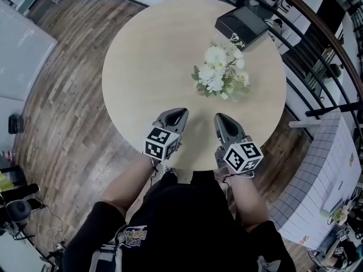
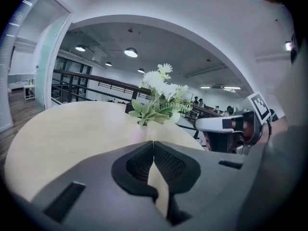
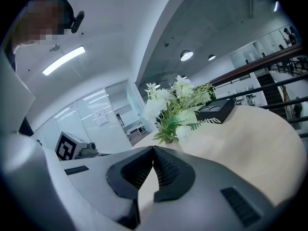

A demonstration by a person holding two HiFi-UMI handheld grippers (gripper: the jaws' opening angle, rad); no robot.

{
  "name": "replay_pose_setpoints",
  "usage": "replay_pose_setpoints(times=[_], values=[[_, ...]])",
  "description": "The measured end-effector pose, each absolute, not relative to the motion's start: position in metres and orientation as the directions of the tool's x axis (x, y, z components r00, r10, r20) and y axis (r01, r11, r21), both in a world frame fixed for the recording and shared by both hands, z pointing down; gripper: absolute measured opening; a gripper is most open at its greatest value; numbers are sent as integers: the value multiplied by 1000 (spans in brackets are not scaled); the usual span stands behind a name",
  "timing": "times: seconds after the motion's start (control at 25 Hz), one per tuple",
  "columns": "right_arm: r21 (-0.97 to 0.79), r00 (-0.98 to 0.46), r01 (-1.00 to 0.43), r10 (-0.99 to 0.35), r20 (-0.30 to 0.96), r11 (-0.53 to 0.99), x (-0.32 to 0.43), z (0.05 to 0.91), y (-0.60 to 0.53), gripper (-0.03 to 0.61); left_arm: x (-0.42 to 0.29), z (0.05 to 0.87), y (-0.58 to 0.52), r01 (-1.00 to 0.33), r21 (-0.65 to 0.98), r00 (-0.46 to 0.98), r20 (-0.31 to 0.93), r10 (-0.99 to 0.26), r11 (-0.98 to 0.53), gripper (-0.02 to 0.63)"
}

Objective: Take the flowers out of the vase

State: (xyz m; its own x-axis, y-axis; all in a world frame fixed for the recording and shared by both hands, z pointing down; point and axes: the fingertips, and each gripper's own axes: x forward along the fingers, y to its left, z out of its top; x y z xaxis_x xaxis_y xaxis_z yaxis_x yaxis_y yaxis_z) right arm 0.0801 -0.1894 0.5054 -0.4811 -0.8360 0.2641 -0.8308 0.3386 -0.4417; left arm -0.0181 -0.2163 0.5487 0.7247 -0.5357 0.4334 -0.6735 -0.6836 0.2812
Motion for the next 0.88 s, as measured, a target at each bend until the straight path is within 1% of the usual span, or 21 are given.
replay_pose_setpoints(times=[0.32,0.48,0.64,0.76,0.88], values=[[-456,-487,-828,-823,294,327,91,533,-208,21,1,577,-254,-696,233,698,443,-563,-679,15],[-456,-491,-828,-816,304,327,95,546,-217,21,13,591,-269,-692,206,695,451,-560,-692,103],[-446,-495,-829,-813,306,337,96,552,-226,21,25,602,-286,-682,132,682,468,-561,-719,223],[-438,-495,-831,-815,303,342,99,556,-232,23,36,609,-300,-667,89,683,468,-560,-740,258],[-437,-502,-828,-812,298,352,101,562,-236,25,44,614,-311,-648,56,693,458,-557,-760,278]])
